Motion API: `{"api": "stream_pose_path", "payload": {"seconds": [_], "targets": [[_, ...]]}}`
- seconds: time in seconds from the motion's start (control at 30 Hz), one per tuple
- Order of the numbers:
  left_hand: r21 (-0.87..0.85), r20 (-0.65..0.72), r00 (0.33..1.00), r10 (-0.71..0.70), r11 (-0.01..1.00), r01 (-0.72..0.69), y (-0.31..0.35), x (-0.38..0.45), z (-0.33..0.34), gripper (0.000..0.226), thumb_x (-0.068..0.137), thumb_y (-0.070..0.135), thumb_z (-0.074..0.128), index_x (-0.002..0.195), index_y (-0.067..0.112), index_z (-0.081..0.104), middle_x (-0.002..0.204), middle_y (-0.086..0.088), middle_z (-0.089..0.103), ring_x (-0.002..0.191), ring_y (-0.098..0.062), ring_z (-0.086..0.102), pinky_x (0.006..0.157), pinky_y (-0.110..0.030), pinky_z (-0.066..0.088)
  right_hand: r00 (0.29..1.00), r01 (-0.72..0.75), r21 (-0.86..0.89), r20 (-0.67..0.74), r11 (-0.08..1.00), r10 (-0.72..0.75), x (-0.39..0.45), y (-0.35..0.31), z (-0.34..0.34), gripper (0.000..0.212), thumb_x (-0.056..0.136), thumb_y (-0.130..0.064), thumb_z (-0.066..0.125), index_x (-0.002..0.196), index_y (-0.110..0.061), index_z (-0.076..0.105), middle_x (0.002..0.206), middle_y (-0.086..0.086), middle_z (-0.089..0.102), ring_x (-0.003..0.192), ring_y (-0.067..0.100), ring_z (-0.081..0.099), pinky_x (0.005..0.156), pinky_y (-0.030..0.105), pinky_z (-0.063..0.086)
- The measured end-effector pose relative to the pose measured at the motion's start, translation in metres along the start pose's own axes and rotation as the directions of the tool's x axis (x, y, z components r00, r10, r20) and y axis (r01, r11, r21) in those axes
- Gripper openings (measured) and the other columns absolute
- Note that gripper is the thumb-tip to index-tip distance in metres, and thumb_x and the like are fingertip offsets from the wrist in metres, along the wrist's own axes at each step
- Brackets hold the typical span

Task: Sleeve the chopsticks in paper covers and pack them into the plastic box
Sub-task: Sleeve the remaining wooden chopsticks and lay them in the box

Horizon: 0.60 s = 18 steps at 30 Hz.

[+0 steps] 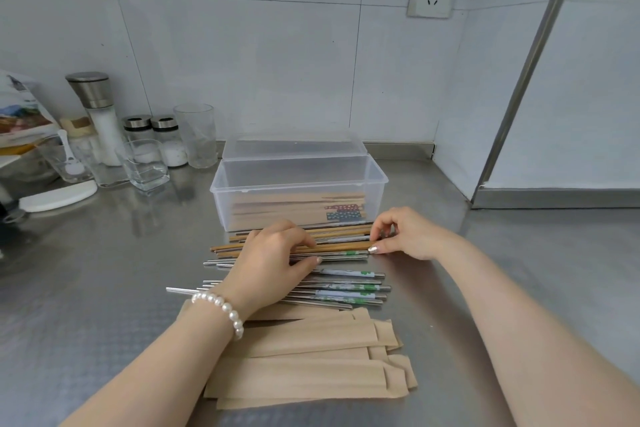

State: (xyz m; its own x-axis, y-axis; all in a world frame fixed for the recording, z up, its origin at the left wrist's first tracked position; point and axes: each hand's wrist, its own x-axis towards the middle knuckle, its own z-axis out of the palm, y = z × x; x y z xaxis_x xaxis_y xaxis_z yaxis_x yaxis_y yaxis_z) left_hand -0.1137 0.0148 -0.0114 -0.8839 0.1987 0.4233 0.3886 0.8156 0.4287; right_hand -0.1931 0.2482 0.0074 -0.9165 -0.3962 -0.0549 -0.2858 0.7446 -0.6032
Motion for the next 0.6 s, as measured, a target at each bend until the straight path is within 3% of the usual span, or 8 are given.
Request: {"api": "stream_pose_path", "payload": {"seconds": [0.17,0.3,0.6], "targets": [[-0.018,-0.017,1.000,0.005,1.000,-0.006,-0.0002,0.0010,-0.0002,0.017,0.079,0.034,0.067,0.093,0.025,0.066,0.087,0.015,0.050,0.080,-0.007,0.049,0.084,-0.040,0.045,0.999,-0.022,-0.127,0.044,0.992,0.028,-0.0001,-0.0021,-0.0007,0.014,0.077,-0.024,0.073,0.079,-0.026,0.059,0.100,-0.003,0.045,0.097,0.015,0.043,0.087,0.026,0.036],[-0.036,-0.027,1.000,-0.001,0.999,0.000,-0.0010,0.0007,-0.0005,0.016,0.078,0.033,0.067,0.092,0.025,0.065,0.087,0.015,0.051,0.079,-0.008,0.051,0.083,-0.041,0.045,0.998,-0.025,-0.186,0.046,0.982,0.034,-0.0002,-0.0042,0.0011,0.016,0.079,-0.028,0.071,0.072,-0.030,0.057,0.105,-0.001,0.040,0.107,0.015,0.035,0.099,0.031,0.032],[-0.043,-0.002,1.000,-0.001,0.999,0.001,0.0011,-0.0001,-0.0004,0.016,0.079,0.034,0.066,0.093,0.027,0.066,0.088,0.015,0.051,0.083,-0.010,0.053,0.084,-0.042,0.046,1.000,0.010,-0.232,0.027,0.973,-0.004,-0.0025,-0.0023,0.0057,0.013,0.087,-0.029,0.061,0.077,-0.029,0.054,0.102,-0.001,0.043,0.108,0.018,0.037,0.097,0.032,0.033]]}}
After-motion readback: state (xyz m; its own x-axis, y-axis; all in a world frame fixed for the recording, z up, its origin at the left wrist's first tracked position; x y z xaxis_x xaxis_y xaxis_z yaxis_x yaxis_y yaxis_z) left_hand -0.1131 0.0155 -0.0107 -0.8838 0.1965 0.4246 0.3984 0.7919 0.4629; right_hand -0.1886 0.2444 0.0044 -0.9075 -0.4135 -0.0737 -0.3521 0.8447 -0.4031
